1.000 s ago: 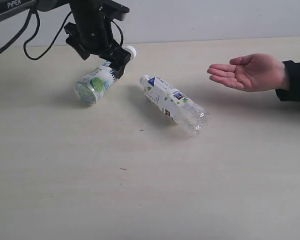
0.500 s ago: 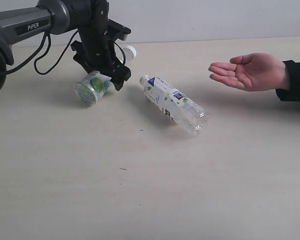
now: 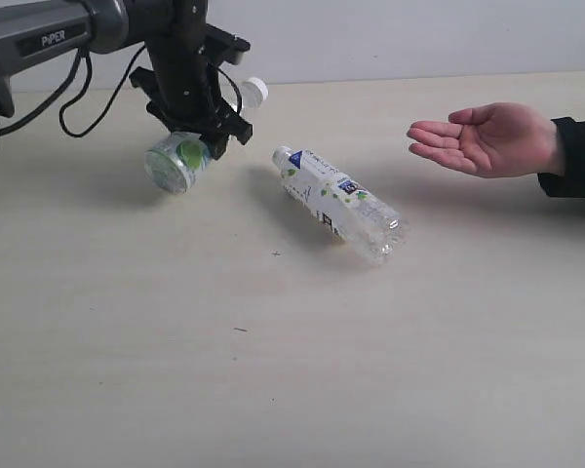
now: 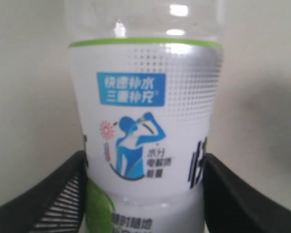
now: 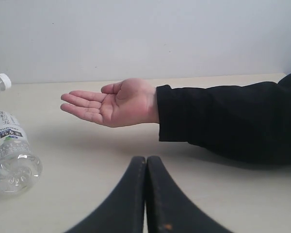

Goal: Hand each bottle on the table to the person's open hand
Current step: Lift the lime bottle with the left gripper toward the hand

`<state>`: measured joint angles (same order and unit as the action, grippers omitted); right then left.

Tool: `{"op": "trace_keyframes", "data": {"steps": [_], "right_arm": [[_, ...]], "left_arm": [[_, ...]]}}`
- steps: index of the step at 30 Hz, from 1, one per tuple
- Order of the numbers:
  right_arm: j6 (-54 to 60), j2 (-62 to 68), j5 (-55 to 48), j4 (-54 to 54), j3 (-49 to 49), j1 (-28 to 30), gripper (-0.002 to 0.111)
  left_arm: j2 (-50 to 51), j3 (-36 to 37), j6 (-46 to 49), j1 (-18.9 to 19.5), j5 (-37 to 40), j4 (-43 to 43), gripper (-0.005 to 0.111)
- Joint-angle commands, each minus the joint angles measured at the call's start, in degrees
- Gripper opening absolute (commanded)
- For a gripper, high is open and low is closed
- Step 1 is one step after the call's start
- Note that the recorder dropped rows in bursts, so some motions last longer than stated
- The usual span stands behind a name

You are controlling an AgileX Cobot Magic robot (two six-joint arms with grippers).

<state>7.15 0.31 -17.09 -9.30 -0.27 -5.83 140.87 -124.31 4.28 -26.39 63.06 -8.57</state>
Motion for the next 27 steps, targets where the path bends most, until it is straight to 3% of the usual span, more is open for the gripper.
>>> {"op": "trace_keyframes", "data": {"steps": [1,6,10,18,22,27], "right_arm": [[0.16,-0.31,0.46,-0.17,0.27,0.44,0.0],[0.16,-0.31,0.46,-0.17,0.27,0.44,0.0],[0.16,-0.31,0.46,-0.17,0.27,0.44,0.0],[0.16,-0.31,0.46,-0.17,0.27,0.44,0.0],[0.16,-0.31,0.46,-0.17,0.27,0.44,0.0],[0.16,-0.31,0.46,-0.17,0.27,0.44,0.0]], "left_arm": [[-5.18,-0.29,-3.64,-1.19,0.73,0.48,0.0],[-9.74,0.41,-9.98,-2.81,3.12,0.21,0.0],[-14.08,6.73,-11.98,-4.56,3.1,0.21,0.0],[-27.45,27.22,-19.35,-9.68,-11.25,-0.29,0.0],[-33.33,32.18,-25.28,-11.42,-14.72,0.38,0.0],[-38.65,33.14,-25.98,-13.79,-14.55,6.13,0.0]]}}
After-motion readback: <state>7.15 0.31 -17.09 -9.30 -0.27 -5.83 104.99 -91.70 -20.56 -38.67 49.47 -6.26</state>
